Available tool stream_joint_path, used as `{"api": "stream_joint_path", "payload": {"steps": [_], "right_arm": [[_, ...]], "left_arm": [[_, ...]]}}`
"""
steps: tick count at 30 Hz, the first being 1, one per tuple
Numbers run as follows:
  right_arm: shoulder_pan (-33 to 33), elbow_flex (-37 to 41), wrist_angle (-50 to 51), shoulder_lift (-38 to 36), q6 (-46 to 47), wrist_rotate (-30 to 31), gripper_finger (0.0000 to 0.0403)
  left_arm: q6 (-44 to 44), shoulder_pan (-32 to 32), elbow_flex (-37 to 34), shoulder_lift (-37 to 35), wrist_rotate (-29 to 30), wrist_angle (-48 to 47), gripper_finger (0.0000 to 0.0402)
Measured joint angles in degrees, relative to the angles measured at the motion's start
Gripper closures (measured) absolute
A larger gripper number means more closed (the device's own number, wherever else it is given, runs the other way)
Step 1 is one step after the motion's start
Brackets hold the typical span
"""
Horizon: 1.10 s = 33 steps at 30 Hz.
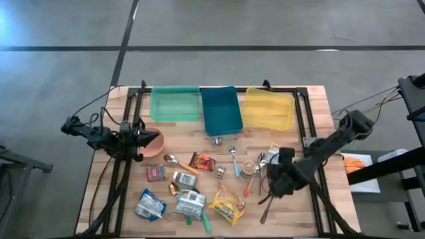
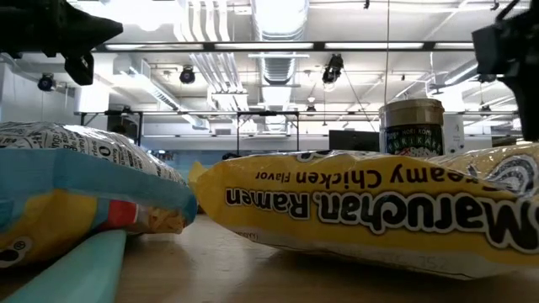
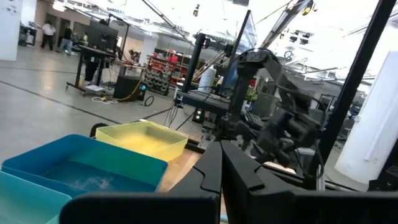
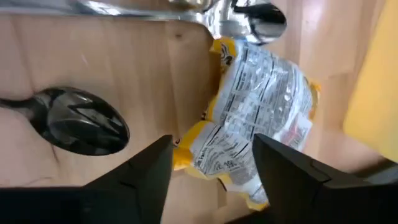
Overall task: Pick & Place Food Item
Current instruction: Put the top yellow noodle pack into the yellow bin
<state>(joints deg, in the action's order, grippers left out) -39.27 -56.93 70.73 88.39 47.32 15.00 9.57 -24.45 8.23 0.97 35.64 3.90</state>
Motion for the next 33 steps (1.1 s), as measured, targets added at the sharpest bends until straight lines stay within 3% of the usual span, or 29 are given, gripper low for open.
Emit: {"api": "stream_joint_path", "payload": {"steps": [12, 28, 33], "right_arm": [[-5.1, -4.56, 3.7, 14.72, 4.22, 1.37, 0.0314], [-4.6, -0.86, 6.86, 22.04, 16.88, 5.88, 0.0328], [-4.63, -0.2, 7.84, 22.34, 20.36, 6.18, 0.0376]], "left_arm": [[-0.21, 0.0, 0.0, 0.0, -0.02, 0.17, 0.0399], [-0.19, 0.0, 0.0, 0.0, -0.02, 0.2, 0.0399], [-0.21, 0.0, 0.0, 0.0, -0.02, 0.2, 0.0399]]}}
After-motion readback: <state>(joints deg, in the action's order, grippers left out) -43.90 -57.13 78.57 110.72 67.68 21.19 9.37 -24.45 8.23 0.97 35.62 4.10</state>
